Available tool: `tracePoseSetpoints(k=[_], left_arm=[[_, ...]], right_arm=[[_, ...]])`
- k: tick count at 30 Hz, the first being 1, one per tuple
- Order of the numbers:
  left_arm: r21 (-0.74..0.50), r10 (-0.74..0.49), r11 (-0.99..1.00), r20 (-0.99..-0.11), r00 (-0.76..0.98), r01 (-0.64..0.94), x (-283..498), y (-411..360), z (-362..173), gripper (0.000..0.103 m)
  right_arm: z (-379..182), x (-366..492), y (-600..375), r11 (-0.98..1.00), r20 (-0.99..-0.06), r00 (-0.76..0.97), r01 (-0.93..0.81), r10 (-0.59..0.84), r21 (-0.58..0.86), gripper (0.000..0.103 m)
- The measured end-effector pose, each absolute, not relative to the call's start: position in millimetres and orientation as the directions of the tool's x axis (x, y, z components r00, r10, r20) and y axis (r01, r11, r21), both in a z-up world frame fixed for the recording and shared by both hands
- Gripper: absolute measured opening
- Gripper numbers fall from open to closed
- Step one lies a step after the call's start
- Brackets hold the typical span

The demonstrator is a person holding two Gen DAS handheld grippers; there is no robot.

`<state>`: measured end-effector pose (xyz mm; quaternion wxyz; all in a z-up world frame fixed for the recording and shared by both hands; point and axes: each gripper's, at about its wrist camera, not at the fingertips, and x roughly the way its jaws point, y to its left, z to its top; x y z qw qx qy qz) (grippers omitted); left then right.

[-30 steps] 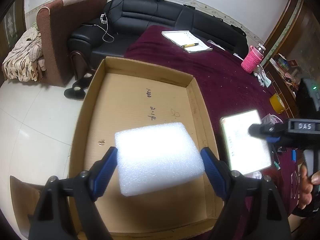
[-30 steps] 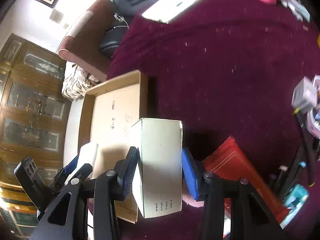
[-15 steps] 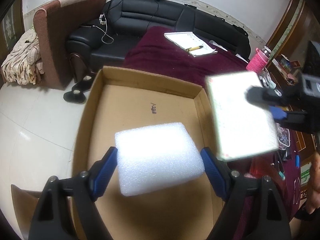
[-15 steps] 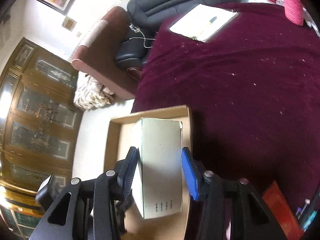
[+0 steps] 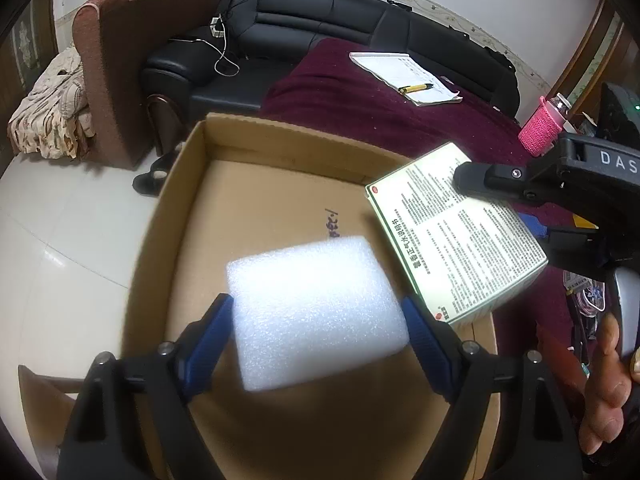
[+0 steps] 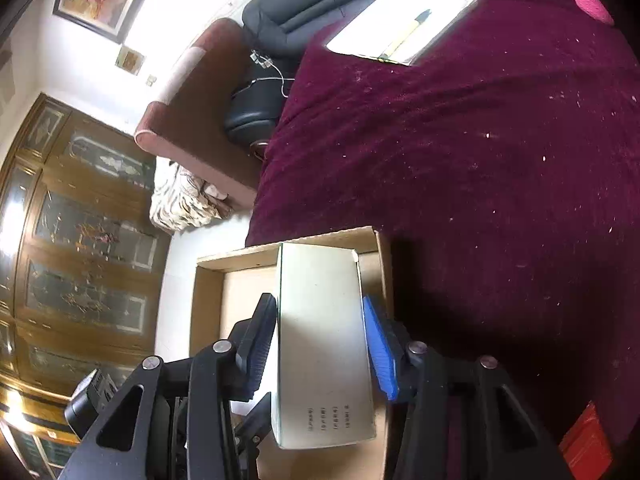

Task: Organize objects
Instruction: 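Release the foam block into the tray with the left tool while the right tool lowers the medicine box in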

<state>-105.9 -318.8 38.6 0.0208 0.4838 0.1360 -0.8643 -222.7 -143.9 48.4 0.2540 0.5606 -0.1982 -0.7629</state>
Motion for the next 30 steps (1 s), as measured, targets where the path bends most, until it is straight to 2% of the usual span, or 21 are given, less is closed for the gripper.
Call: tracePoseSetpoints(k=[1,3,6,13,18,23,26,30], left_arm=[[-0.209,0.094,-0.964,-0.844,-0.528,0.162,-108.3,-317.7,37.8,0.084],[-0.215,0.105,-0.964,-0.846,-0.523,0.155,-110.9,-317.8,36.6,0.085],[-0.227,0.116,-0.961,-0.846,-0.520,0.155,-111.1,-318.6,36.6,0.086],[-0.228,0.112,-0.960,-0.845,-0.524,0.163,-102.9,-321.0,43.0,0.087],[-0.235,0.103,-0.956,-0.829,-0.549,0.175,-92.3,-324.0,52.1,0.087],[-0.230,0.095,-0.957,-0.825,-0.556,0.179,-89.3,-325.8,57.7,0.087],[-0.229,0.093,-0.957,-0.825,-0.558,0.179,-86.4,-325.9,59.1,0.087],[-0.244,0.112,-0.955,-0.821,-0.560,0.167,-76.2,-323.6,61.5,0.087]], right_arm=[[47.8,-222.9,-143.9,-0.797,-0.763,-0.229,0.164,-0.605,0.582,0.055],[47.9,-222.7,-139.9,-0.789,-0.759,-0.217,0.161,-0.614,0.592,0.067],[50.9,-221.4,-132.1,-0.785,-0.755,-0.216,0.149,-0.619,0.601,0.069],[59.1,-202.7,-108.8,-0.796,-0.757,-0.257,0.103,-0.601,0.596,0.069],[58.9,-176.1,-108.1,-0.788,-0.750,-0.254,0.094,-0.610,0.609,0.059],[46.9,-180.4,-126.2,-0.760,-0.732,-0.212,0.109,-0.647,0.641,0.059],[29.2,-188.8,-132.5,-0.727,-0.718,-0.113,0.106,-0.686,0.678,0.061],[40.4,-184.4,-109.8,-0.708,-0.694,-0.144,0.101,-0.706,0.699,0.061]])
